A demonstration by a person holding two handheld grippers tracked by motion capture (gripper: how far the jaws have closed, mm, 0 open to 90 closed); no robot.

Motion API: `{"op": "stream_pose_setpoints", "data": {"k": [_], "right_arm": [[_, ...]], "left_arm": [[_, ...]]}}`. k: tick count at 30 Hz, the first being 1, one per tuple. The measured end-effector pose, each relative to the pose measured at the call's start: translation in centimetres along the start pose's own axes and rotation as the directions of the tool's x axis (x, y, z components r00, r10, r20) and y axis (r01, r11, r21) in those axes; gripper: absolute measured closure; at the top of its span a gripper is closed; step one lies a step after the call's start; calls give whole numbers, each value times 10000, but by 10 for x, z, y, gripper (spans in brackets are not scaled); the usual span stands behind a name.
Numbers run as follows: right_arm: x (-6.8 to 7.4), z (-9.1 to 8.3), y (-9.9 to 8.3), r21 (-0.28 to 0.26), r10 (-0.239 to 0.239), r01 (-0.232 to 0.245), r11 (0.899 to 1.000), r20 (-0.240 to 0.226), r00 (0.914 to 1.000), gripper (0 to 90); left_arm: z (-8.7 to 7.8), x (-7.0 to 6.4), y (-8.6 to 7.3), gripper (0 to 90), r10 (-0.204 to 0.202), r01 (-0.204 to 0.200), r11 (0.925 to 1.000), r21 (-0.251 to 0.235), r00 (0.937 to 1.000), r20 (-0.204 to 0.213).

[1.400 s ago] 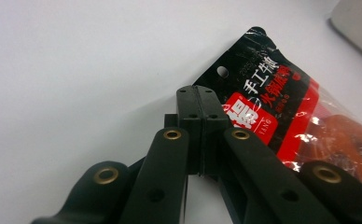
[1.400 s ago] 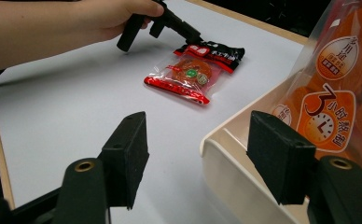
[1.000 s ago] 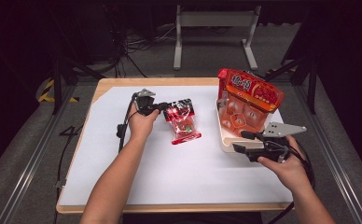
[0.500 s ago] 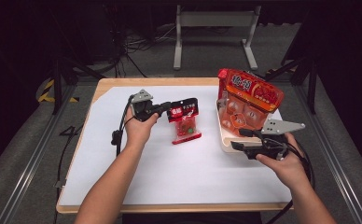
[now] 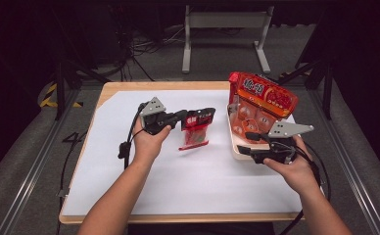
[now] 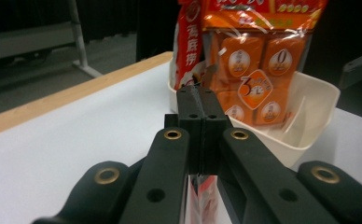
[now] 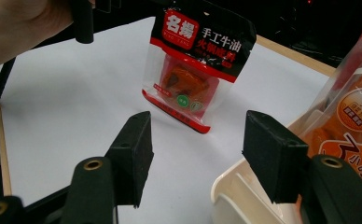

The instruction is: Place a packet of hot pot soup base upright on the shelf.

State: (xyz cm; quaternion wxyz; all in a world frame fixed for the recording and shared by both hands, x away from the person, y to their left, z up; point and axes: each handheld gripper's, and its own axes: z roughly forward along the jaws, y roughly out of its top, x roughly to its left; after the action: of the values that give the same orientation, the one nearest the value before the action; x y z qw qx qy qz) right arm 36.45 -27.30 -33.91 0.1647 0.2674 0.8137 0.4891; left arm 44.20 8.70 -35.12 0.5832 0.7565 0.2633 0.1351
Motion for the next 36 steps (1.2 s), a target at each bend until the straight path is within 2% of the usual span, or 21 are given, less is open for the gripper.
{"op": "stream_pose_setpoints", "data": {"k": [5, 12, 15, 18, 21, 24, 26, 28, 30, 31, 32, 33, 36], "right_arm": [[-1, 5, 4, -62, -37, 36, 10000, -55, 10000, 437], [-7, 8, 8, -194, 46, -48, 9998, -101, 9999, 455], [-9, 9, 11, -272, 61, -63, 9996, -96, 9999, 456], [-11, 8, 14, -369, 51, -53, 9993, -76, 10000, 461], [-13, 6, 17, -448, 3, -7, 9990, -92, 10000, 477], [-14, 5, 21, -553, -88, 72, 9984, -288, 9995, 522], [-15, 5, 24, -538, -203, 185, 9984, -331, 9992, 541], [-18, 4, 28, -613, -224, 196, 9979, -446, 9988, 554], [-18, 2, 31, -763, -237, 180, 9969, -756, 9969, 610], [-18, 2, 31, -763, -237, 180, 9969, -756, 9969, 610], [-18, 1, 32, -732, -336, 275, 9969, -836, 9959, 659], [-17, -1, 33, -694, -533, 476, 9965, -826, 9952, 765], [-16, -7, 36, -480, -1076, 1044, 9934, -716, 9916, 880]], "left_arm": [[-5, -12, 7, 900, 390, -388, 9992, -72, 9990, 233], [-13, -29, 17, 900, 655, -621, 9970, -465, 9951, 745], [-15, -38, 23, 900, 878, -810, 9945, -669, 9903, 1076], [-15, -46, 28, 900, 930, -809, 9929, -867, 9850, 1452], [-15, -57, 32, 900, 1087, -906, 9904, -1040, 9770, 1834], [-14, -66, 37, 900, 1406, -1186, 9860, -1176, 9694, 2014], [-14, -67, 38, 900, 1462, -1237, 9851, -1194, 9681, 2035], [-13, -73, 42, 900, 1683, -1435, 9814, -1276, 9629, 2110], [-12, -75, 42, 900, 1730, -1460, 9801, -1342, 9604, 2182], [-12, -75, 42, 900, 1730, -1460, 9801, -1342, 9604, 2182], [-12, -77, 42, 900, 1725, -1439, 9799, -1383, 9591, 2244], [-11, -78, 42, 900, 1725, -1430, 9797, -1405, 9584, 2273], [-10, -77, 43, 900, 1719, -1403, 9786, -1503, 9594, 2237]]}}
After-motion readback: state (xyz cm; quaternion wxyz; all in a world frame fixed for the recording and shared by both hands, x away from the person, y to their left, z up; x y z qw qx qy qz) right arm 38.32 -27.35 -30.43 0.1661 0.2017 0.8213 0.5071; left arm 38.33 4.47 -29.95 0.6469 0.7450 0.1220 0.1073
